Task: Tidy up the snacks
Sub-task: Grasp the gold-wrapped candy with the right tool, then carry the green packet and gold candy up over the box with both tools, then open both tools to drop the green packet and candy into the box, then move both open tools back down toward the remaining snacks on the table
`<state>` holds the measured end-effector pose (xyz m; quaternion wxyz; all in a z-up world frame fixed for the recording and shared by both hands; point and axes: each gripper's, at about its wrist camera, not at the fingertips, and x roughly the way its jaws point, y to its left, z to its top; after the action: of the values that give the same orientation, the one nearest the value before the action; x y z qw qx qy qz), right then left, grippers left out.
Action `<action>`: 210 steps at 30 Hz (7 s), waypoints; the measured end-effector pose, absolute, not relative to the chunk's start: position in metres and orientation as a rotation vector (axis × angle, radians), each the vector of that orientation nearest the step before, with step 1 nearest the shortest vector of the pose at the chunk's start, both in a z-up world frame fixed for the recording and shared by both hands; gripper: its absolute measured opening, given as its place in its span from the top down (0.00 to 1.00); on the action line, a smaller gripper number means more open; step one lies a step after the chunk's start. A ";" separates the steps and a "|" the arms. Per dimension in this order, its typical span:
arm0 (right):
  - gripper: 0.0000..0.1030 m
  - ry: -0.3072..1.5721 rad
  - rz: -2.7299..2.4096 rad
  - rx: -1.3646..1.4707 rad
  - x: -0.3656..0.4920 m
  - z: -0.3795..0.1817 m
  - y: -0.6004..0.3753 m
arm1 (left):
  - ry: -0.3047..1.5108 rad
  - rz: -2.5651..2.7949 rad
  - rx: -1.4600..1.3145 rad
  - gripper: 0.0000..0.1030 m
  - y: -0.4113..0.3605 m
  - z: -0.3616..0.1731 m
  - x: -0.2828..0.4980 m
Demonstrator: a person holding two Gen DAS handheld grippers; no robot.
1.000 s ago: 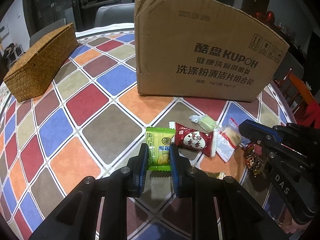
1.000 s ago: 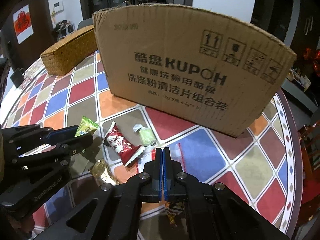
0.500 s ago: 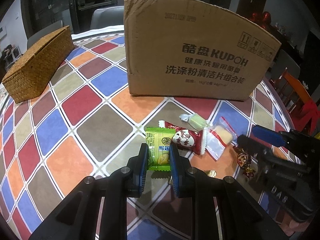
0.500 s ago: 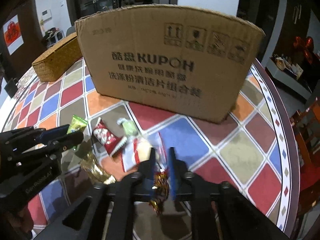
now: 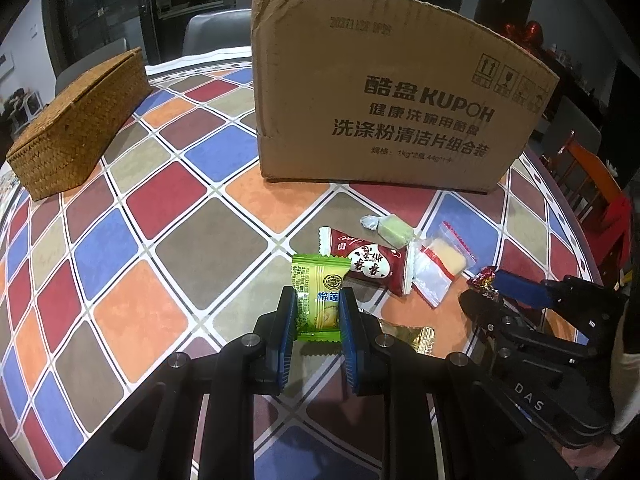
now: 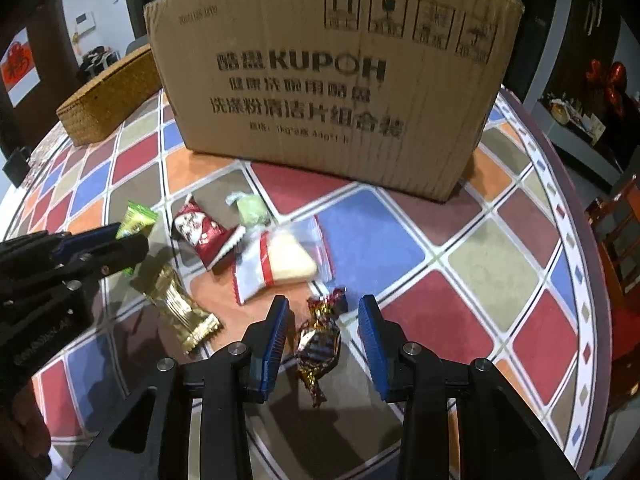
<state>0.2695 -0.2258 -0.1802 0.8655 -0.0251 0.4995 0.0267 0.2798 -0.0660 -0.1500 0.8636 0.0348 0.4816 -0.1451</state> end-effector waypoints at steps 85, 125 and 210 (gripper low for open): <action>0.76 0.758 0.000 0.003 0.412 -0.028 -0.255 | 0.778 -0.407 0.112 0.54 -0.122 -0.023 0.418; 0.23 0.650 -0.066 -0.002 0.318 0.021 -0.265 | 0.668 -0.216 0.113 0.04 -0.089 0.014 0.305; 0.24 0.991 0.174 -0.151 0.286 -0.167 -0.214 | 0.931 -0.430 0.177 0.17 -0.088 -0.177 0.252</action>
<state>0.2862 -0.2136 -0.1674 0.8735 -0.0721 0.4742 0.0835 0.2517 -0.0883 -0.1773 0.8676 0.0848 0.4448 -0.2054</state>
